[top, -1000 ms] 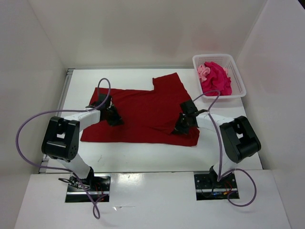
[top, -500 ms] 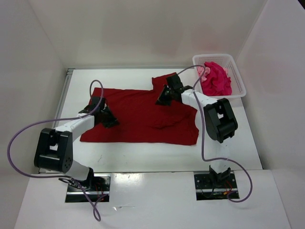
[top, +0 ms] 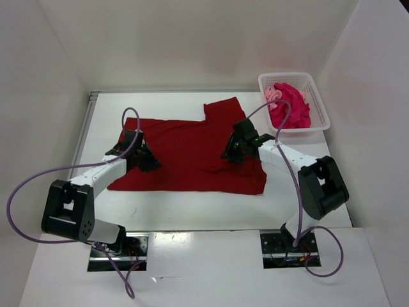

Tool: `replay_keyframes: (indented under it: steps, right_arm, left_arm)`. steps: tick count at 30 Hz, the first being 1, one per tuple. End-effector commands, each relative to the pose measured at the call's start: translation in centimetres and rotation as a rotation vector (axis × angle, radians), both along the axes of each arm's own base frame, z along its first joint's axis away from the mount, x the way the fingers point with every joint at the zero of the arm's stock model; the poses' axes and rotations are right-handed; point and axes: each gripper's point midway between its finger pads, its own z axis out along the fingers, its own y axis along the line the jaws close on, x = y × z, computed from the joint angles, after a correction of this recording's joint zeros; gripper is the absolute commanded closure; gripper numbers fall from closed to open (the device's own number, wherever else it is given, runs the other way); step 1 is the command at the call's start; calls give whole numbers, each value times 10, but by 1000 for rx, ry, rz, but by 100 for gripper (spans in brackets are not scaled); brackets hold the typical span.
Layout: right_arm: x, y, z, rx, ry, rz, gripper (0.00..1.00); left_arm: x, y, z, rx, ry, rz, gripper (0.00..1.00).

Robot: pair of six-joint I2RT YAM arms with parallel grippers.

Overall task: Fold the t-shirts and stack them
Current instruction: Fold the flattened tshirt in 1/3 of the way

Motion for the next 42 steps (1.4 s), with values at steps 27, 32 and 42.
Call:
replay_keyframes:
  steps: [27,32,42]
  right_arm:
    - [19,5,-38,-299,23,109,68]
    - [17,3,-40,-312,35,120,67]
    - [29,15,-26,-298,-2,132,98]
  left_arm:
    - [-2,-8,-8,-13,3,-20,88]
    - [2,-9,-5,-21,-13,-12,88]
    - [0,-10,-8,-33,-7,-11,88]
